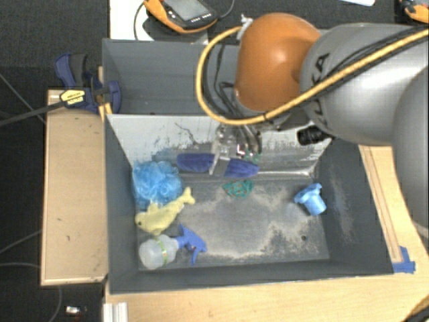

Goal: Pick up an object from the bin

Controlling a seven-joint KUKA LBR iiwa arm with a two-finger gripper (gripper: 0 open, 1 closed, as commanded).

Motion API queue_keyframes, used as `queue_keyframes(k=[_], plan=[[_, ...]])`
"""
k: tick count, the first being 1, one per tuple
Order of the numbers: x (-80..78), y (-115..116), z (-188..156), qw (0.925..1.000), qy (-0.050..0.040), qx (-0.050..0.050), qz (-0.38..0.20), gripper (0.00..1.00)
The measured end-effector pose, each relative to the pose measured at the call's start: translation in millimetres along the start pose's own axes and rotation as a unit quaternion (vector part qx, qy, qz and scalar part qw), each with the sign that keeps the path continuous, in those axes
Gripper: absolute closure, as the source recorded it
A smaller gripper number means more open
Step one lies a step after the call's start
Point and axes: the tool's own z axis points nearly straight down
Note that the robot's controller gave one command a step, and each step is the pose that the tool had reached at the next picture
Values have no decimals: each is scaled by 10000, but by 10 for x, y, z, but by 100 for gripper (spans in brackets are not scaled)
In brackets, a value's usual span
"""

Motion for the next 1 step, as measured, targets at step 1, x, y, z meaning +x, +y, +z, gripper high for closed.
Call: queue_keyframes(k=[1], plan=[[-12, 4, -115, 10000, -32, -13, -16, 100]])
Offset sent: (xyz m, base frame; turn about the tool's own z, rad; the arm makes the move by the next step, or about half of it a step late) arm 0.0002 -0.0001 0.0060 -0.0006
